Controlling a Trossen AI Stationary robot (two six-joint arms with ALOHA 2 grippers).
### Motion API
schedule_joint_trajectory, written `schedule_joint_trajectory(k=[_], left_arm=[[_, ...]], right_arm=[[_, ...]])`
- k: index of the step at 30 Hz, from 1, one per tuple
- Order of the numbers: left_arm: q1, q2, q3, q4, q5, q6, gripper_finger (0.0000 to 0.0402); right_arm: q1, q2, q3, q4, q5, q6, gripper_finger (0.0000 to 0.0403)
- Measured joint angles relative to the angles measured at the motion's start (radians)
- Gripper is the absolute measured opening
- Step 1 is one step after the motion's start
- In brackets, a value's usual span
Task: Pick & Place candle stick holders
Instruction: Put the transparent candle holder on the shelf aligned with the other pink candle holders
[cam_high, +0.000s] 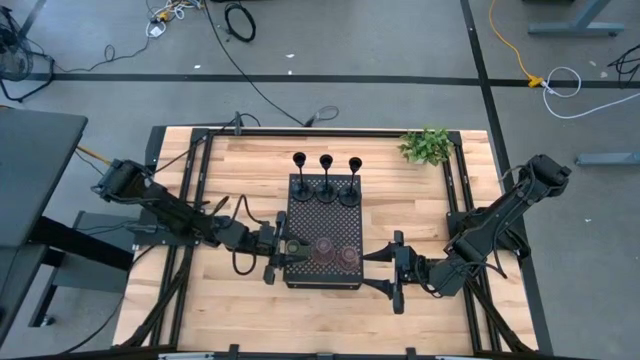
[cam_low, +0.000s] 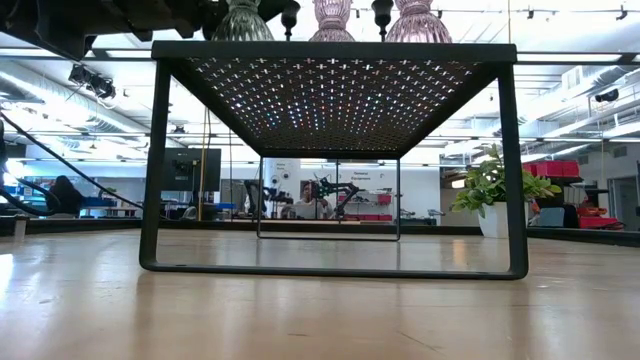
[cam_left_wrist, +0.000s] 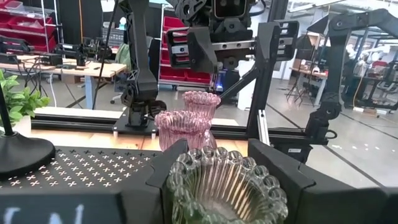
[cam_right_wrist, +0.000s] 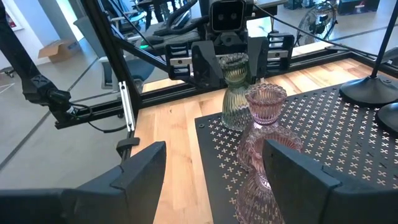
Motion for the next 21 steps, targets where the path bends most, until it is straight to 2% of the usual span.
schedule_joint_trajectory(k=[21], left_arm=[[0.0, 0.0, 0.0, -0.006, -0.007, -0.044, 0.017]], right_arm=[[-0.006, 0.0, 0.0, 0.0, 0.0, 0.0, 0.0263]])
